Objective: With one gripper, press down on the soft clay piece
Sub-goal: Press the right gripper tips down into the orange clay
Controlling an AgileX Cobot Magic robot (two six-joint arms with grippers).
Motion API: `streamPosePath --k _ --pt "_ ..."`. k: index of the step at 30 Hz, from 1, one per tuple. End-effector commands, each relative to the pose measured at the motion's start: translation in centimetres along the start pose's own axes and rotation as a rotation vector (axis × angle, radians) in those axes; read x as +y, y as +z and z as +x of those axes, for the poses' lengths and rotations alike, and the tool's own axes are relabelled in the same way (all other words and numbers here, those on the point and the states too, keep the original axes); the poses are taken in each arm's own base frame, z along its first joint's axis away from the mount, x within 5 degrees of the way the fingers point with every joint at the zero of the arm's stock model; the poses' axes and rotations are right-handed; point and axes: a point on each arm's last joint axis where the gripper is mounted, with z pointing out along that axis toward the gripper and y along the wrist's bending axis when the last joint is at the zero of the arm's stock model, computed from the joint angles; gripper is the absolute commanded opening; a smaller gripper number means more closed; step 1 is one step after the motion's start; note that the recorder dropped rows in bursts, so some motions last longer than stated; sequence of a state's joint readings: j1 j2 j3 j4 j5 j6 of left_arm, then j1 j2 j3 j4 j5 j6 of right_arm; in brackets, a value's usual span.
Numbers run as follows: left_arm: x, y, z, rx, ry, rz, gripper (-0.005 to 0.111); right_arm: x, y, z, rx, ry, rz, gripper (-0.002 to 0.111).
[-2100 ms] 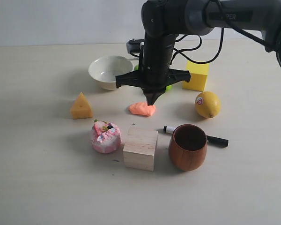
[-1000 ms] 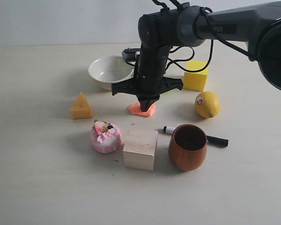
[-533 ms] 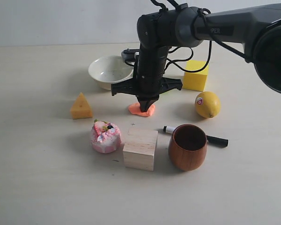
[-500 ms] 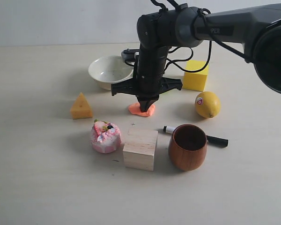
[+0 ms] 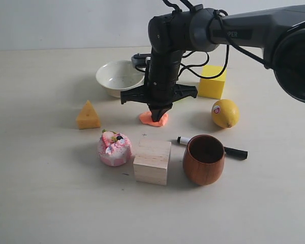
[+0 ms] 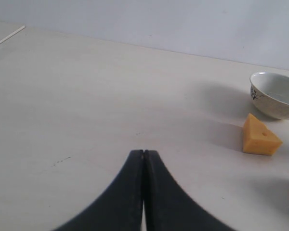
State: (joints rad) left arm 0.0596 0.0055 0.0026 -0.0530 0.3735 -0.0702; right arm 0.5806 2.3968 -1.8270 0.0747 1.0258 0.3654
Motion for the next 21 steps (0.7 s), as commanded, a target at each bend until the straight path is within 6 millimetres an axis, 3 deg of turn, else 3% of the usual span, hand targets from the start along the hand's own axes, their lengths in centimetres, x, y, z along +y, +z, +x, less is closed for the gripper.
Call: streamPosePath --k 1,10,14,21 --pt "0.0 -0.1 -0.2 -0.018 -0.011 0.005 0.000 -0.7 5.9 1.4 0.125 -0.006 0.057 0.000" --pt "0.0 -0.1 -0.2 -0.018 -0.011 0.005 0.000 -0.7 5.7 1.4 0.128 -0.006 0.058 0.000" --pt "0.0 -0.1 -0.2 -0.018 -0.011 0.005 0.000 -0.6 4.5 1.2 0.104 -0.008 0.047 0.000" --pt "0.0 -0.1 -0.2 -0.018 -0.011 0.005 0.000 -0.5 0.2 0.5 -0.002 -0.065 0.061 0.000"
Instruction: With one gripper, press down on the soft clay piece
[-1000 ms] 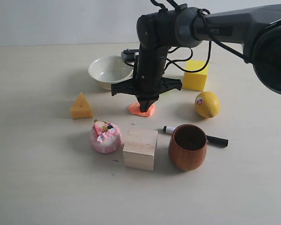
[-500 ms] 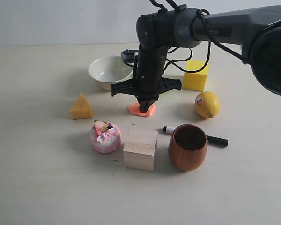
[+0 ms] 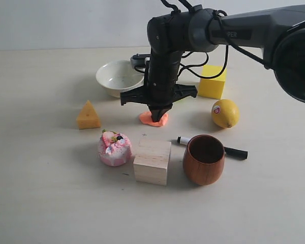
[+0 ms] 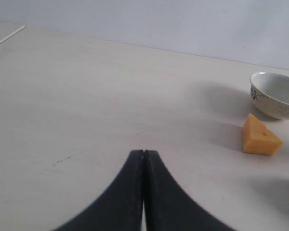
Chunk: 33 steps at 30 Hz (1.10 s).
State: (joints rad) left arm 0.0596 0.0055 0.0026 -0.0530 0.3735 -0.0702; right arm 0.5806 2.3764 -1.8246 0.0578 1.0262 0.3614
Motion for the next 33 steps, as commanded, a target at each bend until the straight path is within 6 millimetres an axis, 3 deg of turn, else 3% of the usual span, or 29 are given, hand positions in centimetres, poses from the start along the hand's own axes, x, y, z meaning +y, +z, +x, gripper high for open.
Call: streamPosePath --k 1,9,21,27,29,33 --pt "0.0 -0.1 -0.2 -0.018 -0.011 0.005 0.000 -0.4 0.8 0.5 0.012 -0.056 0.057 0.000" --pt "0.0 -0.1 -0.2 -0.018 -0.011 0.005 0.000 -0.1 -2.5 0.0 -0.063 -0.065 0.028 0.000" --pt "0.0 -0.1 -0.2 -0.018 -0.011 0.005 0.000 0.0 -3.7 0.1 -0.063 -0.067 0.028 0.000" --pt "0.0 -0.1 -0.2 -0.018 -0.011 0.005 0.000 0.5 -10.4 0.9 -0.325 -0.162 0.001 0.000" --pt "0.0 -0.1 -0.2 -0.018 -0.011 0.005 0.000 0.4 -13.1 1.8 -0.444 -0.193 -0.014 0.000" --pt "0.0 -0.1 -0.2 -0.018 -0.011 0.005 0.000 -0.5 -16.5 4.4 -0.572 -0.248 -0.053 0.000"
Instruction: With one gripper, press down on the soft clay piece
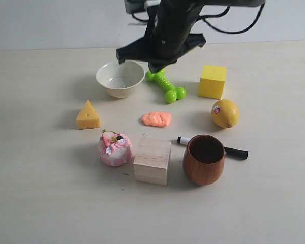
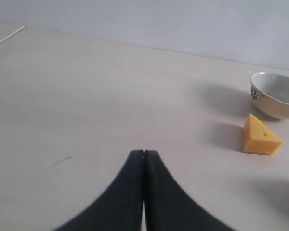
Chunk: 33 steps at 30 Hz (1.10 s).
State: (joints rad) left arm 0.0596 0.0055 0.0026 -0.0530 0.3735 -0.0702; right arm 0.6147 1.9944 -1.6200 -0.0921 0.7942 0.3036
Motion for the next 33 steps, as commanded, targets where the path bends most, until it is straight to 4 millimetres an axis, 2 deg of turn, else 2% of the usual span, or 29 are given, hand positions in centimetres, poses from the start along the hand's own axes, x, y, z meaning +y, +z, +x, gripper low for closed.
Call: streamPosePath --k 1,6,10,15,21,27,33 --pt "0.0 -0.1 -0.2 -0.018 -0.011 0.005 0.000 -0.6 -5.3 1.0 -0.180 -0.067 -0.034 0.000" --pt "0.0 -0.1 -0.2 -0.018 -0.011 0.005 0.000 -1.3 -10.1 3.9 -0.327 -0.043 -0.096 0.000" --pt "0.0 -0.1 -0.2 -0.018 -0.011 0.005 0.000 -1.9 -12.9 5.5 -0.415 -0.044 -0.117 0.000" --pt "0.0 -0.1 -0.2 -0.018 -0.011 0.005 0.000 -2.5 -15.7 6.9 -0.433 -0.036 -0.119 0.000" --pt "0.0 -0.1 -0.2 -0.018 -0.011 0.005 0.000 -2.7 -17.5 7.5 -0.443 0.013 -0.136 0.000" --pt "0.0 -0.1 -0.2 -0.018 -0.011 0.005 0.000 -2.7 -18.0 7.5 -0.464 0.010 -0.139 0.000" --pt "0.0 -0.1 -0.2 -0.018 -0.011 0.005 0.000 -3.1 -18.3 7.2 -0.512 -0.072 -0.073 0.000"
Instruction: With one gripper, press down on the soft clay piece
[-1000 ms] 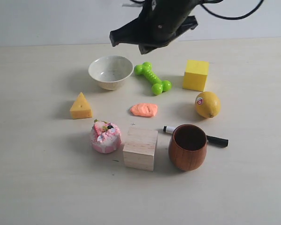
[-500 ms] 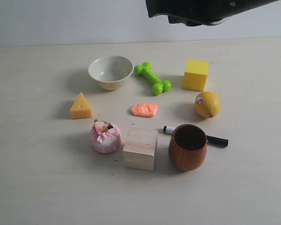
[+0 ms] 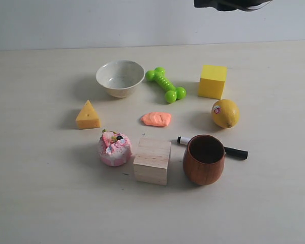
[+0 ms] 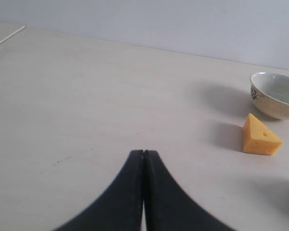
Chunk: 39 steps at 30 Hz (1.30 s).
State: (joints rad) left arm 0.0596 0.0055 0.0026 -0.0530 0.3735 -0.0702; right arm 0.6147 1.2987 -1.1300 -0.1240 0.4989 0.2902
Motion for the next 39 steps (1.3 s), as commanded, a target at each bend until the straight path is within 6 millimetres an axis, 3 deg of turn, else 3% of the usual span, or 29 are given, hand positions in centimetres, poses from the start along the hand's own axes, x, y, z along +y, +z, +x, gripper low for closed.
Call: streamPosePath --k 1,6,10,17,21,29,34,39 --pt "0.0 -0.1 -0.2 -0.018 -0.011 0.005 0.000 -0.4 -0.4 0.0 -0.009 -0.067 0.040 0.000" --pt "0.0 -0.1 -0.2 -0.018 -0.011 0.005 0.000 -2.0 -0.9 0.6 0.063 -0.016 0.209 0.000" --pt "0.0 -0.1 -0.2 -0.018 -0.011 0.005 0.000 -3.7 -2.5 0.7 0.083 0.082 0.309 0.000" --pt "0.0 -0.1 -0.2 -0.018 -0.011 0.005 0.000 -7.2 -6.6 0.1 0.009 0.167 0.363 0.000" --pt "0.0 -0.1 -0.2 -0.018 -0.011 0.005 0.000 -9.3 -9.0 0.8 -0.030 0.178 0.430 0.000" --pt "0.0 -0.1 -0.2 -0.018 -0.011 0.005 0.000 -11.9 -12.8 6.9 -0.135 0.268 0.594 0.000" --pt "0.0 -0.1 -0.2 -0.018 -0.011 0.005 0.000 -11.5 -14.6 10.9 -0.230 0.296 0.647 0.000" --pt "0.0 -0.1 -0.2 -0.018 -0.011 0.005 0.000 -10.8 -15.2 14.4 -0.311 0.293 0.667 0.000"
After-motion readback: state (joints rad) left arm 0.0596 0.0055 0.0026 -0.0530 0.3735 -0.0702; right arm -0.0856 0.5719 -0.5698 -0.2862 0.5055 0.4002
